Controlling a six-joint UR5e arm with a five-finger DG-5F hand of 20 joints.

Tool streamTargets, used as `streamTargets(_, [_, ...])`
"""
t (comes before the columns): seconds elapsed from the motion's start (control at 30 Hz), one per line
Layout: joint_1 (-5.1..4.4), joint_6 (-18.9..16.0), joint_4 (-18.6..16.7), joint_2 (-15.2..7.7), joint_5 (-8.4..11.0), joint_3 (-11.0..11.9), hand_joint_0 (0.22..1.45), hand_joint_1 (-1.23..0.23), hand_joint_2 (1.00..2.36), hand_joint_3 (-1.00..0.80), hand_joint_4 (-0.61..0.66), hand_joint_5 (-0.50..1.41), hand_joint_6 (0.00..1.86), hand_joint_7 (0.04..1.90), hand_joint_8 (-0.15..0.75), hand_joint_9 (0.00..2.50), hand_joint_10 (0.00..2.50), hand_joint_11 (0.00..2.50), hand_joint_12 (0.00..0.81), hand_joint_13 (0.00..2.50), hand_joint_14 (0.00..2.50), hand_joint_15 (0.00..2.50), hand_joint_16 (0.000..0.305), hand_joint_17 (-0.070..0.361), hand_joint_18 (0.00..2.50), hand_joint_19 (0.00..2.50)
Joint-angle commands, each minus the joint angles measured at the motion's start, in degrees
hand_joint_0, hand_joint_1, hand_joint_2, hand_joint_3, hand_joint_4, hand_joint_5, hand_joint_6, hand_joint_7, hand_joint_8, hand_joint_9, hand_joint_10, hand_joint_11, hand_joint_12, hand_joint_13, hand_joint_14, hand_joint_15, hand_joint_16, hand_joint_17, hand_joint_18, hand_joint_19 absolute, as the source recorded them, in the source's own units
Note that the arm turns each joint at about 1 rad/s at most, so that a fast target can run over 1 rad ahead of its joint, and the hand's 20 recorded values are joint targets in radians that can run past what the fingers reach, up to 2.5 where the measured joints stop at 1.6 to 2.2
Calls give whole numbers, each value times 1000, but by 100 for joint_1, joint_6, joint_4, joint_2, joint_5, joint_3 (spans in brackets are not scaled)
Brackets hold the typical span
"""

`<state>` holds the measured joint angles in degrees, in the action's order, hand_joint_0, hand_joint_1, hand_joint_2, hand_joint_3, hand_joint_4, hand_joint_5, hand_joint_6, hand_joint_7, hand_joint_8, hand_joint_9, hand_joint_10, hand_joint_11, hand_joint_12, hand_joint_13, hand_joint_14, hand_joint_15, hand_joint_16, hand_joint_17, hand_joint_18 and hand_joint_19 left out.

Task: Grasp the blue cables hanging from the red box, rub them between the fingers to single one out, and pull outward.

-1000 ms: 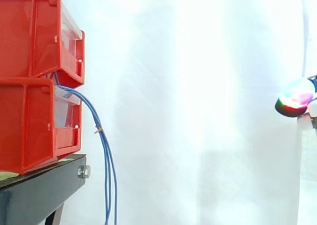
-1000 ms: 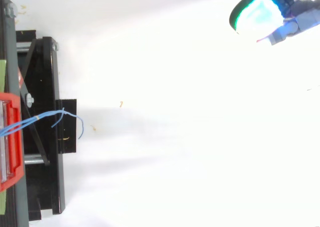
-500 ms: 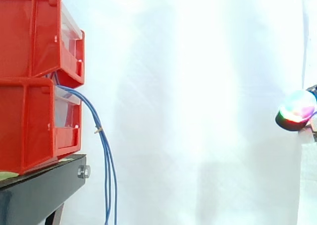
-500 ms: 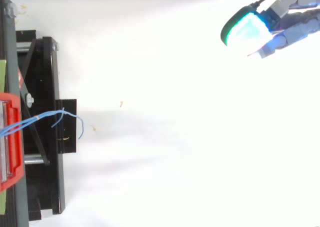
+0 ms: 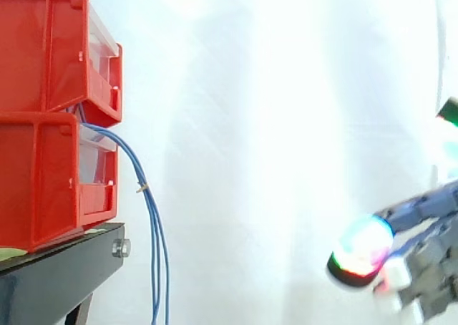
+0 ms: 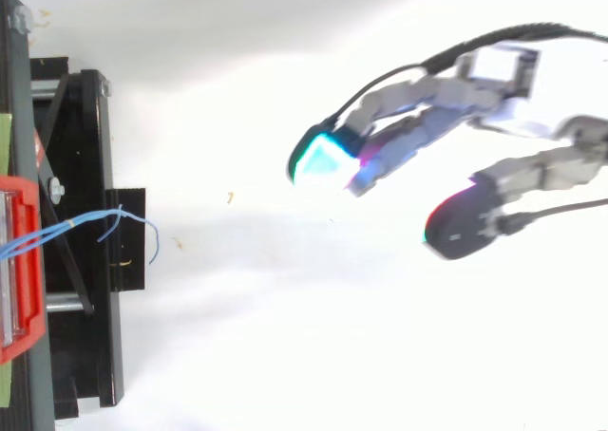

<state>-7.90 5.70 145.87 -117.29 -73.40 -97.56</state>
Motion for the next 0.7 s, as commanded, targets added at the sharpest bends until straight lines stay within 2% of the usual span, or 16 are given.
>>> streamTargets(0.0, [61, -25, 688, -330, -281, 739, 498, -585, 1000, -500, 270, -172, 502, 711, 286, 776, 0, 80, 343, 687, 8, 206, 41, 92, 503, 256])
streamTargets(0.1, [79, 212, 688, -330, -193, 739, 497, -585, 1000, -500, 273, -172, 502, 710, 284, 777, 3, 85, 345, 687, 8, 206, 41, 93, 505, 256])
streamTargets(0.33, [79, 740, 196, -339, 62, 748, 498, -585, 1000, -500, 274, -172, 502, 711, 288, 781, 3, 92, 345, 689, 8, 206, 41, 92, 506, 256])
streamTargets(0.4, [79, 907, 29, -339, 80, 739, 498, -584, 1000, -500, 270, -172, 502, 712, 287, 781, 3, 97, 345, 688, 7, 200, 41, 92, 506, 260])
streamTargets(0.57, [79, 1074, -155, -347, 89, 748, 498, -585, 1000, -500, 274, -172, 502, 713, 287, 782, 3, 93, 341, 686, 8, 206, 41, 92, 506, 259])
streamTargets(0.6, [79, 1056, -173, -497, 89, 809, 498, -586, 1000, -500, 272, -172, 502, 711, 287, 782, 3, 92, 343, 685, 9, 205, 41, 92, 505, 265])
streamTargets(0.63, [105, 995, -129, -664, 53, 994, 498, -585, 1000, -500, 272, -172, 502, 711, 286, 782, 3, 90, 343, 686, 8, 202, 41, 93, 507, 258])
streamTargets(0.67, [140, 845, -94, -936, -17, 1248, 498, -585, 1000, -500, 271, -172, 502, 712, 285, 782, 3, 92, 342, 685, 9, 202, 41, 93, 507, 258])
